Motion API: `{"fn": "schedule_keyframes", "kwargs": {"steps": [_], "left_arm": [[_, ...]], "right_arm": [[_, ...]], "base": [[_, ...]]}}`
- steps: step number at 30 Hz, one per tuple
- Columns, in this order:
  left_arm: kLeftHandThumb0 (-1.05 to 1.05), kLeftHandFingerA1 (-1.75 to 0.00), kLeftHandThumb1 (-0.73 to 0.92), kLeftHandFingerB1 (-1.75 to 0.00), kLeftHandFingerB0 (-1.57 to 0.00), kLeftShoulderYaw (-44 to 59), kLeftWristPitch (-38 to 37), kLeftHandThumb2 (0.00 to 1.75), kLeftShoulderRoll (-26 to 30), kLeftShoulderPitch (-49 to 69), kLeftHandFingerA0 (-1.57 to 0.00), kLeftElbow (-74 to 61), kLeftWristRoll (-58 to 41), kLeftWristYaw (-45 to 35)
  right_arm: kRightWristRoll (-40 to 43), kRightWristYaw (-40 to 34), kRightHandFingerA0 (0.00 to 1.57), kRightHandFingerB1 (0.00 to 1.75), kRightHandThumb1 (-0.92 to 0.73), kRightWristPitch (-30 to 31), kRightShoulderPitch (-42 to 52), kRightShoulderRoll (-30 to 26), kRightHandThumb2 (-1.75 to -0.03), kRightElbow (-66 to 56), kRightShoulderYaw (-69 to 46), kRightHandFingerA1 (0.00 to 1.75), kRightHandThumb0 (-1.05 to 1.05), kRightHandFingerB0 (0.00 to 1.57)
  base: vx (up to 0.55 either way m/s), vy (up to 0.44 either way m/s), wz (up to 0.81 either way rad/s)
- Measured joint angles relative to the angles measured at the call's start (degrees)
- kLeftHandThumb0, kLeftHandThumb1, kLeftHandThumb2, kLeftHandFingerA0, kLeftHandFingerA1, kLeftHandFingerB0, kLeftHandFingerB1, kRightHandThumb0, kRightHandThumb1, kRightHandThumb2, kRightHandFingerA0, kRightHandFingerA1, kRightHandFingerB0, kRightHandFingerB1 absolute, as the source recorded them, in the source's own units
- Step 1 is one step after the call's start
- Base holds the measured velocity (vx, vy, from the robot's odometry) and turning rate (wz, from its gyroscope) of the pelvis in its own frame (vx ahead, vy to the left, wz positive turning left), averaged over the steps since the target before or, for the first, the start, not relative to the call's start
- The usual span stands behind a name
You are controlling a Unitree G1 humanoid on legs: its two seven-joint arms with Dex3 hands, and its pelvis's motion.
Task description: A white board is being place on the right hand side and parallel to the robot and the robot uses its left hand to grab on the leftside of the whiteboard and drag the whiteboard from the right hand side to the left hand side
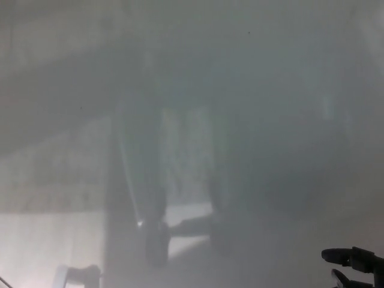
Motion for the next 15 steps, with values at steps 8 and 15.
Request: {"fn": "schedule_keyframes", "kwargs": {"steps": [8, 15], "left_arm": [[-0.69, -0.18, 0.44, -0.13, 0.0, 3.11, -2.78, 0.81, -0.83, 2.87, 0.0, 4.96, -0.7, 0.59], [-0.64, -0.01, 0.45, -0.01, 0.0, 10.04, -8.37, 0.72, -9.07, 9.91, 0.0, 7.82, -2.41, 7.26]], "right_arm": [[0.02, 0.01, 0.91, 0.44, -0.64, -0.05, 0.69, 0.22, -0.6, 0.24, -0.46, 0.65, -0.47, 0.62], [0.0, -0.17, 0.91, 0.45, -0.63, -0.25, 1.39, 0.55, -0.61, 0.32, -0.43, 0.64, -0.5, 0.61]], "base": [[0.0, 0.0, 0.0], [0.0, 0.0, 0.0]]}}
